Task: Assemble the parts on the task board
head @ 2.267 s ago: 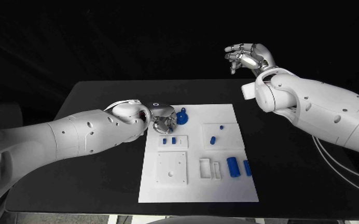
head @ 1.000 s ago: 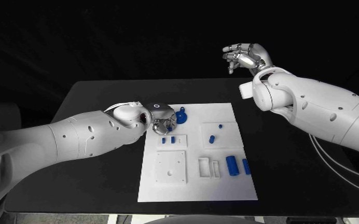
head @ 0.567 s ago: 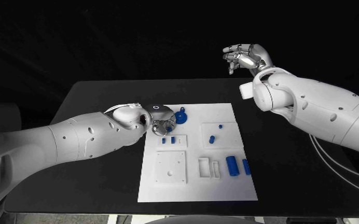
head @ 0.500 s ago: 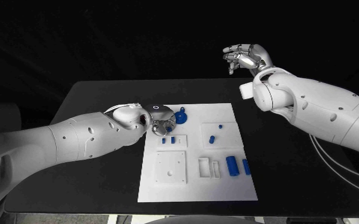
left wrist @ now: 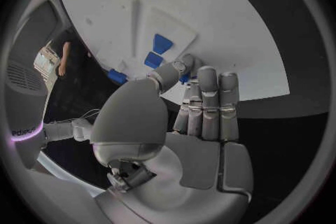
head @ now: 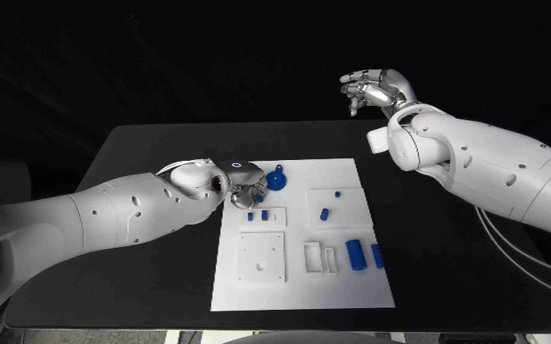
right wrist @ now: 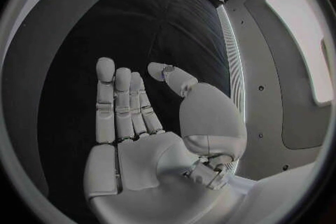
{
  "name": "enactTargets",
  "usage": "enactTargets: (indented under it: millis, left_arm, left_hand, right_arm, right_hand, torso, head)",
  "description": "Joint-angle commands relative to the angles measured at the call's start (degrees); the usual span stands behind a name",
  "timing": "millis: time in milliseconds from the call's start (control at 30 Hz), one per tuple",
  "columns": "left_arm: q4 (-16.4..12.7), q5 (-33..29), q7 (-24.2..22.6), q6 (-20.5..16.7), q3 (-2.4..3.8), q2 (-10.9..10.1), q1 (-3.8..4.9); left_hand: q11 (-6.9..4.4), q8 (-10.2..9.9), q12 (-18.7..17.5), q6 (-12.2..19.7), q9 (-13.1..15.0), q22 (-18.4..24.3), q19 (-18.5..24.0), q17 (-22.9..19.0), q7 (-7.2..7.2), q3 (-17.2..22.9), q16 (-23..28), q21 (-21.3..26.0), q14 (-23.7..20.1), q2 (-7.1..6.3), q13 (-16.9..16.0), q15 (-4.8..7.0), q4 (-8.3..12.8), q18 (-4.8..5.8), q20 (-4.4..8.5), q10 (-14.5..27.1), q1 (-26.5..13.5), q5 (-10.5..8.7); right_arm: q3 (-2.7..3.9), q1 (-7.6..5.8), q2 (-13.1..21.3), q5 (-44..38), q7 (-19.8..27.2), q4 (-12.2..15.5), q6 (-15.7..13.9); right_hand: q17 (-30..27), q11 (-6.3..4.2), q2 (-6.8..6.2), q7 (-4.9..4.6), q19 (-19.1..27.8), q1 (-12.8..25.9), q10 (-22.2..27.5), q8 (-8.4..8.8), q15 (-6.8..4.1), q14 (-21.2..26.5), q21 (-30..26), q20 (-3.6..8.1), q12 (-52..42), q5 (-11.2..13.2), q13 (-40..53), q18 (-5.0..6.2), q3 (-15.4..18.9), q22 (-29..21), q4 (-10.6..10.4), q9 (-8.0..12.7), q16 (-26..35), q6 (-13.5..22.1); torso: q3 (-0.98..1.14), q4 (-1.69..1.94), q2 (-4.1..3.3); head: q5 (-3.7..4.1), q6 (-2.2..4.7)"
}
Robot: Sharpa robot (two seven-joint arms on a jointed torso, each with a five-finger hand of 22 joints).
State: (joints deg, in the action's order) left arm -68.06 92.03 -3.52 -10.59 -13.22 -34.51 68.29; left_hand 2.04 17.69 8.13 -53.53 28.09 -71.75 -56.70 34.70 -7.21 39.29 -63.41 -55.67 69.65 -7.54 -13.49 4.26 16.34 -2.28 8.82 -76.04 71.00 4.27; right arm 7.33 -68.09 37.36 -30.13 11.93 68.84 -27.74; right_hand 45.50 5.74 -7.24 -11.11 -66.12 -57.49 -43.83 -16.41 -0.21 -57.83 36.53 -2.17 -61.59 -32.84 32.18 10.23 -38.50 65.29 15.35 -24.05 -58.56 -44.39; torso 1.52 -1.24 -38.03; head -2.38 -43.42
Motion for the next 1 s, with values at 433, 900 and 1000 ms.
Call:
enactTargets:
  millis: [433,900,1000]
  left_arm:
    - [1.27,0.05,3.89,1.10,-0.05,-0.50,-0.10]
    - [2.34,-18.64,2.47,-4.67,2.42,-3.56,0.16]
    - [1.99,-26.01,1.84,-4.87,3.80,-4.57,0.38]
  left_hand:
    - [0.69,-1.38,-1.31,3.29,-0.60,-0.25,0.25,0.19,0.73,-0.26,0.49,0.43,-0.50,-1.13,0.08,-0.55,-0.12,-3.71,0.58,1.46,0.08,0.28]
    - [1.79,-0.48,-2.87,2.91,-0.55,0.00,1.71,-0.32,-0.44,0.07,2.09,1.82,-2.41,-1.12,0.48,-1.65,-1.00,-3.67,-0.45,3.98,-1.16,-0.90]
    - [2.22,-0.21,-3.25,2.81,-0.49,0.39,2.47,-0.91,-0.74,-0.04,3.38,2.78,-3.21,-1.21,0.60,-2.08,-1.53,-3.59,-0.93,4.66,-1.99,-0.99]
  right_arm:
    - [0.02,0.02,0.11,0.43,-0.07,-0.38,1.46]
    - [0.00,0.01,0.42,-0.36,-1.44,-3.10,14.27]
    - [0.00,0.01,0.59,-1.57,-1.75,-3.95,17.56]
  right_hand:
    - [-0.19,0.06,-0.21,-0.80,0.66,0.44,0.66,0.04,0.02,0.69,-0.54,-0.04,-0.41,0.52,-0.31,4.77,0.32,0.14,0.25,0.14,0.28,0.16]
    - [-6.60,0.62,1.09,-1.00,0.01,0.79,-5.82,-2.05,1.02,-2.26,-12.64,-2.64,18.60,2.75,-14.61,4.77,0.94,-9.37,0.71,0.01,13.44,-1.05]
    - [-9.06,1.29,1.80,-0.55,2.44,0.94,-7.70,-2.71,2.22,-1.29,-17.89,-4.00,24.96,4.29,-17.86,4.69,0.44,-13.58,1.07,-0.38,19.48,-1.26]
  torso:
    - [-0.01,0.02,-0.01]
    - [0.23,-0.01,0.07]
    - [0.20,-0.02,0.12]
  head:
    - [-0.02,0.23]
    - [-0.10,0.64]
    - [-0.14,0.72]
